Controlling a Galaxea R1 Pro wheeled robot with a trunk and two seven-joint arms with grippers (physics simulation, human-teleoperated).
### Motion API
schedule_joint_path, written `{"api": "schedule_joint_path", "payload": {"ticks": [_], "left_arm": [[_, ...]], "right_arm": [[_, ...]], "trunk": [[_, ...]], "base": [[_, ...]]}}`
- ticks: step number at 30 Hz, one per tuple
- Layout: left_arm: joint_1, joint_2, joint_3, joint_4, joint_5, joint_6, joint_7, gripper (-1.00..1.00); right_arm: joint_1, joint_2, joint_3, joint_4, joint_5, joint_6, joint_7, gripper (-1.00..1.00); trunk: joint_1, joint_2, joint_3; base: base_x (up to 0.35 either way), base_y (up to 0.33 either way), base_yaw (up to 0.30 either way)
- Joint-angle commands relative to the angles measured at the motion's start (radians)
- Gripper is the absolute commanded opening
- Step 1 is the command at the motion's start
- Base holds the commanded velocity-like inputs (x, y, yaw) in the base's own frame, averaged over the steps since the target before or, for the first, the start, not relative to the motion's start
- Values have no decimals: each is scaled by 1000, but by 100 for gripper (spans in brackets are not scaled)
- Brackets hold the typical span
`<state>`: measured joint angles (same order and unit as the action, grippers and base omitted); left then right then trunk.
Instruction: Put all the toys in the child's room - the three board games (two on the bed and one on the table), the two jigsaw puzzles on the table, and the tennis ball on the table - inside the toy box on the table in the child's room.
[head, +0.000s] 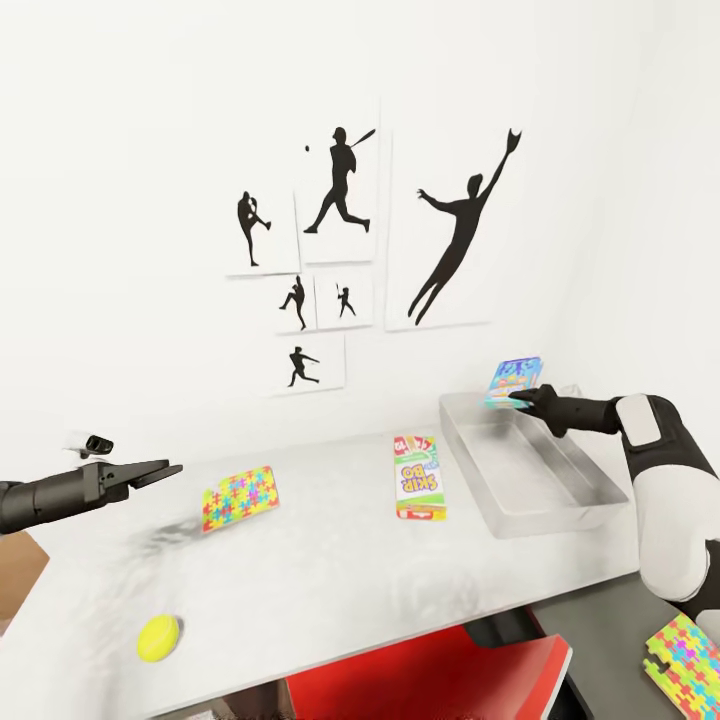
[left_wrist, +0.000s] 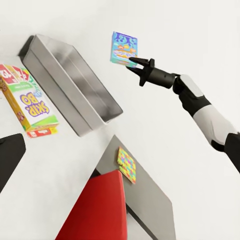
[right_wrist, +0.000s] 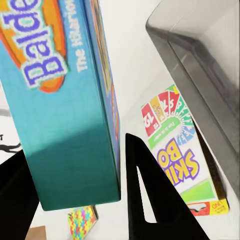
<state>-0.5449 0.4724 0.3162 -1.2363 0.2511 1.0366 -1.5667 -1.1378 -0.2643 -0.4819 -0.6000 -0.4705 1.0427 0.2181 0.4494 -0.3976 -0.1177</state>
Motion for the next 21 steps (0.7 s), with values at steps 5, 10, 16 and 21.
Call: {"api": "schedule_joint_path", "payload": {"ticks": [5, 10, 16, 21], "left_arm": [[-1, 1, 0, 0, -1, 11, -4, 100], [-1, 2, 0, 0, -1, 11, -4, 100], [-1, 1, 0, -2, -1, 11, -4, 100], [-2, 0, 0, -4, -1, 11, -4, 100]], "right_arm": [[-6, 1, -2, 11, 10, 5, -5, -100], [-6, 1, 2, 22, 12, 5, -6, -100], [-8, -3, 37, 25, 12, 5, -5, -100], [-10, -4, 47, 25, 12, 5, -5, -100]], "trunk": [[1, -2, -10], [1, -2, -19], [1, -2, -28], [1, -2, -37]], "base": [[0, 0, 0], [0, 0, 0], [0, 0, 0], [0, 0, 0]]}}
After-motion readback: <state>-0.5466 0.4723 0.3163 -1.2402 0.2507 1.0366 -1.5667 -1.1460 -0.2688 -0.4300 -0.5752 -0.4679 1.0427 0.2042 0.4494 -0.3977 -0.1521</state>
